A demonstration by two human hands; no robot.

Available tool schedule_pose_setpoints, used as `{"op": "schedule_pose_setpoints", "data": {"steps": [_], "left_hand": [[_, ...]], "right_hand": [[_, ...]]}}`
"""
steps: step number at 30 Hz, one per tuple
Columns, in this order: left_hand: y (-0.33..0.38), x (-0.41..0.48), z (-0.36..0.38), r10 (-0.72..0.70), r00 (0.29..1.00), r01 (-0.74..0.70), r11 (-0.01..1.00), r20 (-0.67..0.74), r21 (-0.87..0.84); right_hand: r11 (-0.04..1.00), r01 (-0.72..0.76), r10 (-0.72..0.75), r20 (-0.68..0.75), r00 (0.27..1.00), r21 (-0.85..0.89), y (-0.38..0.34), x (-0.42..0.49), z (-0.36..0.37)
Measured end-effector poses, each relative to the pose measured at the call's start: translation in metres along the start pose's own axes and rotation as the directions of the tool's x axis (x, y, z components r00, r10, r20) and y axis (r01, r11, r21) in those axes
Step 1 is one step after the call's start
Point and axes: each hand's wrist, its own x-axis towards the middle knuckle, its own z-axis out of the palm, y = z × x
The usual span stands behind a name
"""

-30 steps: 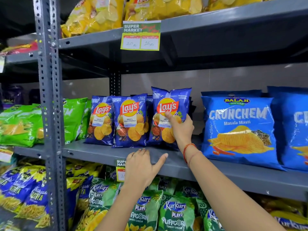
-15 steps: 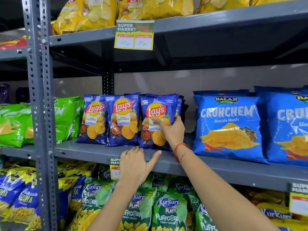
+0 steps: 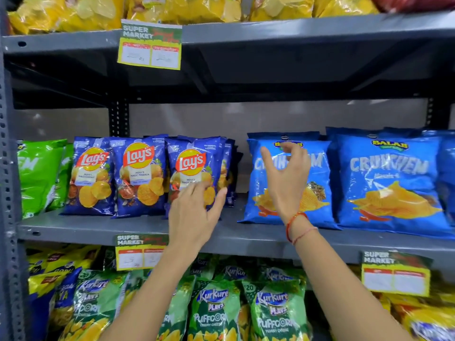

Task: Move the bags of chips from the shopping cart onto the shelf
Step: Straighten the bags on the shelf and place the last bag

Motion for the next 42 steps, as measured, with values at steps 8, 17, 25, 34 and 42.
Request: {"op": "schedule_pose_setpoints", "data": {"steps": [8,17,25,34,42], "left_hand": [[0.065,0.048,0.059,-0.235,0.904,0.408,0.724,0.357,-0.557],[0.059,0.069,0.099,-0.104,0.674,0.637,0.583,0.732,-0.504],[0.06,0.07,0.108,-0.041,0.715,0.665,0.351,0.698,-0.66],[0.063,0.066,0.13,-0.073,0.815,0.57,0.285,0.575,-0.771],[0.062,0.065,0.131,-0.089,0.797,0.588,0.34,0.597,-0.734]], "right_hand": [[0.946,-0.234,0.221,-0.083,0.972,-0.222,0.051,0.039,-0.066],[0.731,-0.68,0.648,0.377,0.662,-0.062,0.079,0.058,-0.072],[0.694,-0.713,0.549,0.568,0.614,0.1,0.086,0.069,-0.07],[0.772,-0.581,0.432,0.459,0.777,0.257,0.103,0.071,-0.063],[0.882,-0.462,0.417,0.297,0.859,0.096,0.103,0.057,-0.058]]}}
